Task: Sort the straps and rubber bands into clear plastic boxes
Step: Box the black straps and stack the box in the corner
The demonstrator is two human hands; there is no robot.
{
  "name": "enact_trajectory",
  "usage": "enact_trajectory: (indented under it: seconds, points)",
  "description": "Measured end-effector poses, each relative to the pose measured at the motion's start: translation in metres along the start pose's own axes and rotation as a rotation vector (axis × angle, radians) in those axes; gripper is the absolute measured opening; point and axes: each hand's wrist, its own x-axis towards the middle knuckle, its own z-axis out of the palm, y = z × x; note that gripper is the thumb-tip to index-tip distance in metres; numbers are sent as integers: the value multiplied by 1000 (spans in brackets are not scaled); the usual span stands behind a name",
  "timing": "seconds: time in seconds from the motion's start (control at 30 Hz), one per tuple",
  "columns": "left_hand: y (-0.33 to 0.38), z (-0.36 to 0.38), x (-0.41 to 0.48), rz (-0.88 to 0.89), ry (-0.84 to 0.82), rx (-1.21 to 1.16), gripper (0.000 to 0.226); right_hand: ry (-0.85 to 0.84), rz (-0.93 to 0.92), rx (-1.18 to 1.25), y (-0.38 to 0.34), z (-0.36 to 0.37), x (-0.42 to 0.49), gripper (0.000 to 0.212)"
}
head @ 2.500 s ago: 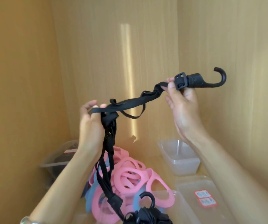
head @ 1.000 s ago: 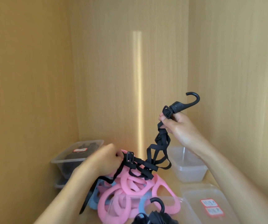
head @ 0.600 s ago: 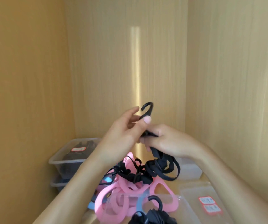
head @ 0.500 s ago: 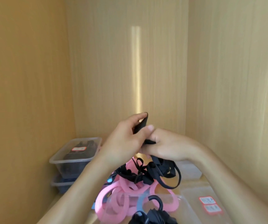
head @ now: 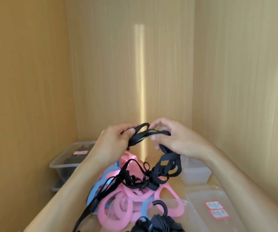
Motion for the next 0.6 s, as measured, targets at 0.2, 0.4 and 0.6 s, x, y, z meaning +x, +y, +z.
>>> enact_trajectory:
  seconds: [0.2,0.4,0.6]
  points:
    - [4,-5,-2,-90,-215,-174,35,198,-163,104,6,2,4,9]
    - [6,-5,-3,-148,-349,-562,44,157,-169,186,4,5,3,14]
    - [2,-5,-6,-85,-503,-687,68,73,-55,316,1,7,4,13]
